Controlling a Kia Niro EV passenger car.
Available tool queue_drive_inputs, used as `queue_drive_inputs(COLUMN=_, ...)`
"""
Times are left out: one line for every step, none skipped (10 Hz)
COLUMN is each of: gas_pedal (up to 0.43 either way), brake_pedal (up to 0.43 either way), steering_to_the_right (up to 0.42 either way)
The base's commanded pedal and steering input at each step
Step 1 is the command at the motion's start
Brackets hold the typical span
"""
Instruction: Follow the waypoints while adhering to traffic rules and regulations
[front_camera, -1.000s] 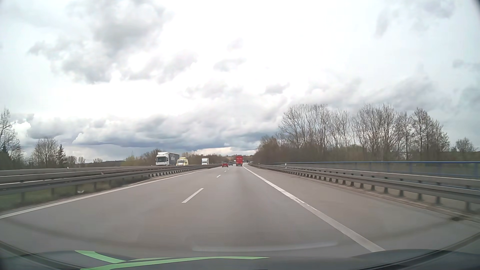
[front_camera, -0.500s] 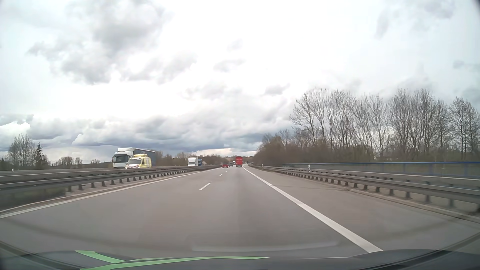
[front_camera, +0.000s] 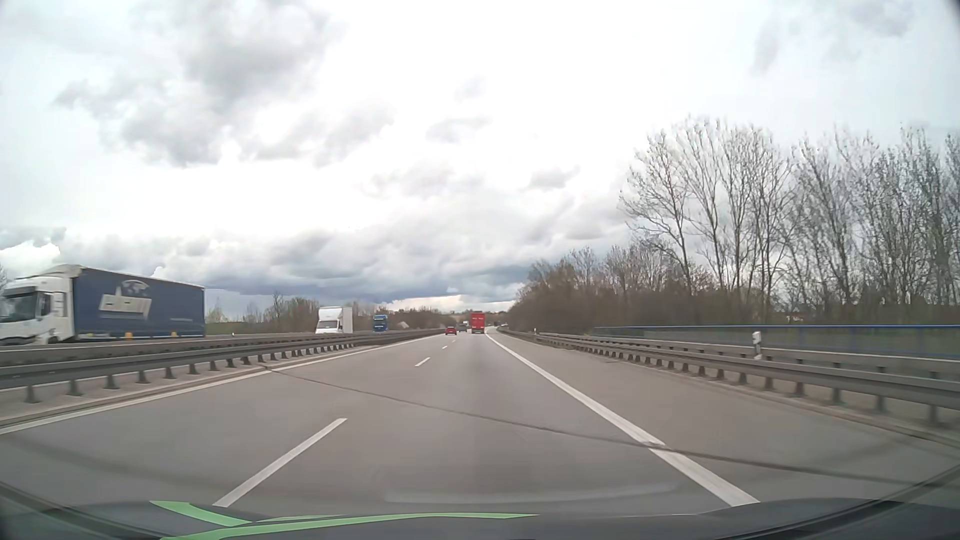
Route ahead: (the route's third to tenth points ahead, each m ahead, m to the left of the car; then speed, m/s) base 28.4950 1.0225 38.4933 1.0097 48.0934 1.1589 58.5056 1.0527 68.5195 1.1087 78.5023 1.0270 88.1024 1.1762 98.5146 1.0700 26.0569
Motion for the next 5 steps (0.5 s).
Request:
queue_drive_inputs(gas_pedal=0.461, brake_pedal=0.000, steering_to_the_right=-0.003)
queue_drive_inputs(gas_pedal=0.461, brake_pedal=0.000, steering_to_the_right=-0.003)
queue_drive_inputs(gas_pedal=0.449, brake_pedal=0.000, steering_to_the_right=-0.004)
queue_drive_inputs(gas_pedal=0.449, brake_pedal=0.000, steering_to_the_right=-0.005)
queue_drive_inputs(gas_pedal=0.449, brake_pedal=0.000, steering_to_the_right=-0.005)
